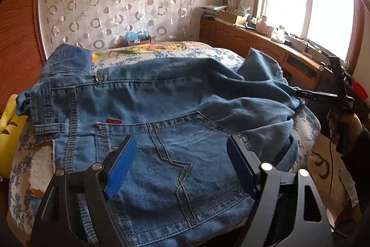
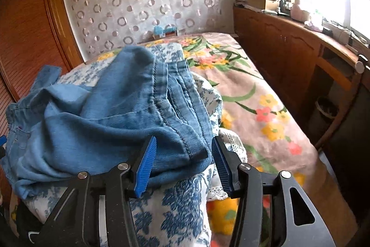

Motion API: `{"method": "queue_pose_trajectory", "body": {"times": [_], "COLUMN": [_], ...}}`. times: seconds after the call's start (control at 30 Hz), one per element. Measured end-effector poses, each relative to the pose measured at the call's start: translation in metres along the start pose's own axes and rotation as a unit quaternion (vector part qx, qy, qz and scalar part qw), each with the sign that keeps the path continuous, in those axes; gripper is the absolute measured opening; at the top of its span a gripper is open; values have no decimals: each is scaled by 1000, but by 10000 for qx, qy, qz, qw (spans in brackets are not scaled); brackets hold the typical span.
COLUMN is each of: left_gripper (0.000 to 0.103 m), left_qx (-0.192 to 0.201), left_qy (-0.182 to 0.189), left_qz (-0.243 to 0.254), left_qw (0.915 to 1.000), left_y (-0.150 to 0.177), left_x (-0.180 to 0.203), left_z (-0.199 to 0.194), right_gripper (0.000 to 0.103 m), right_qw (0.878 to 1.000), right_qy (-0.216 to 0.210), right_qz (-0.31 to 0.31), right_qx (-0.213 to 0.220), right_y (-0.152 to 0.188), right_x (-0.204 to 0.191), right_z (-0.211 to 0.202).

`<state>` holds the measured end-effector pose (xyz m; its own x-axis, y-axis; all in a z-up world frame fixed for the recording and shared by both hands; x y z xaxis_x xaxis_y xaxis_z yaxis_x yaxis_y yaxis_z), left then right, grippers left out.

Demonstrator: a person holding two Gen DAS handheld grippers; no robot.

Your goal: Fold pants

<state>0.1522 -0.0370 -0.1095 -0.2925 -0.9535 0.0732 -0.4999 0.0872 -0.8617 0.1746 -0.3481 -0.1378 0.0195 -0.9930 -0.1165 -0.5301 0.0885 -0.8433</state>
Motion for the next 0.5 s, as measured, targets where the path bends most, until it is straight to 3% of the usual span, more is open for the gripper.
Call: {"method": "queue_pose_trajectory", "body": {"times": [0.1, 0.13, 0.2, 0.5], "left_gripper": [81, 81, 81, 81], "left_qx": [-57, -66, -85, 35], "left_qy": [32, 44, 49, 19], "left_qz": [-27, -43, -57, -168], "left_qw": [10000, 10000, 9999, 9999], "left_y": [4, 5, 7, 6], "left_x": [0, 0, -1, -10], "left_z": [3, 3, 2, -13], "right_gripper": [51, 37, 20, 15], "right_qw": [9998, 9999, 9998, 9946], "right_qy": [-121, -122, -211, -588], "right_qz": [15, -17, -59, -231], "right_qx": [-129, -83, -10, 824], "right_y": [2, 1, -7, -53], "right_x": [-5, -6, -8, -28], "right_z": [4, 2, -3, -66]}}
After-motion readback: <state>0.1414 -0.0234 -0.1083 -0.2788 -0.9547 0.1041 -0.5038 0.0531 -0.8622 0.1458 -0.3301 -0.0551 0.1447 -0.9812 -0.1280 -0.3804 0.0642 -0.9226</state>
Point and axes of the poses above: each gripper's, at about its wrist camera, not at the fingertips, and z roughly the way its jaws point, x to its right, y to its underside, the point moved 6 cm from there along z, roughly the way its jaws point, and after that the axes turned 8 degrees about x, right-handed, at the moved point
